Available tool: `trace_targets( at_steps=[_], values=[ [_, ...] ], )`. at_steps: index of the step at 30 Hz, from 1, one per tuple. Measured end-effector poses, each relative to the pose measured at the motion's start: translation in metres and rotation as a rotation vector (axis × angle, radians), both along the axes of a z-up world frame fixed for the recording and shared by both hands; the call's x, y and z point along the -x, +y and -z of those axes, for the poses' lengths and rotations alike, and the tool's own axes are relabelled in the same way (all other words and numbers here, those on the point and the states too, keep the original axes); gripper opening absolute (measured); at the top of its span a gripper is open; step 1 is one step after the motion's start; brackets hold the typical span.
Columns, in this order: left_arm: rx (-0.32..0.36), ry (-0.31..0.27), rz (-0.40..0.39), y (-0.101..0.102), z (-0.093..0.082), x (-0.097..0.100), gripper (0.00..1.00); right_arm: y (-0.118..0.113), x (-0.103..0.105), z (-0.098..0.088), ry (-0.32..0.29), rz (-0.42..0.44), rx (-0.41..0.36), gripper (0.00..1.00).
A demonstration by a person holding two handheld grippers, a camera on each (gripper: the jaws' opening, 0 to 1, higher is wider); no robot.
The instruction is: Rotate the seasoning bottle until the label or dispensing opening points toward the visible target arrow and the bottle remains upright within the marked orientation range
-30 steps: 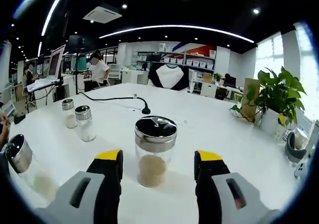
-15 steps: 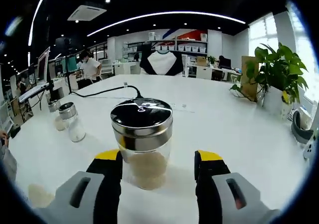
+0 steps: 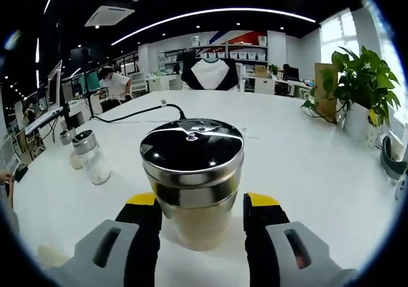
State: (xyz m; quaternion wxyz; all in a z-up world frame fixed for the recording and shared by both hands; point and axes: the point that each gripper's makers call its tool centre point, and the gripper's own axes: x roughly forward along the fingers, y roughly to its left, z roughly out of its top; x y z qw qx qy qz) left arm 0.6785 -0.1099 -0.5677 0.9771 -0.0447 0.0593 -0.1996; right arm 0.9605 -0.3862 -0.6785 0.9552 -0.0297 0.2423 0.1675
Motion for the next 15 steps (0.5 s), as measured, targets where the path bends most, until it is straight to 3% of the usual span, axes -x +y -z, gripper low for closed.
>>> trace_targets(
  at_steps=[5, 15],
  values=[
    [0.001, 0.001, -0.003, 0.0008, 0.0006, 0.0008, 0.97, 0.0073, -0.0011, -0.0012, -0.010, -0.035, 0.001, 0.43],
    [0.003, 0.021, -0.004, 0.0026, 0.0080, 0.0011, 0.98, 0.0051, -0.0005, -0.0005, -0.007, -0.016, 0.011, 0.42]
  ],
)
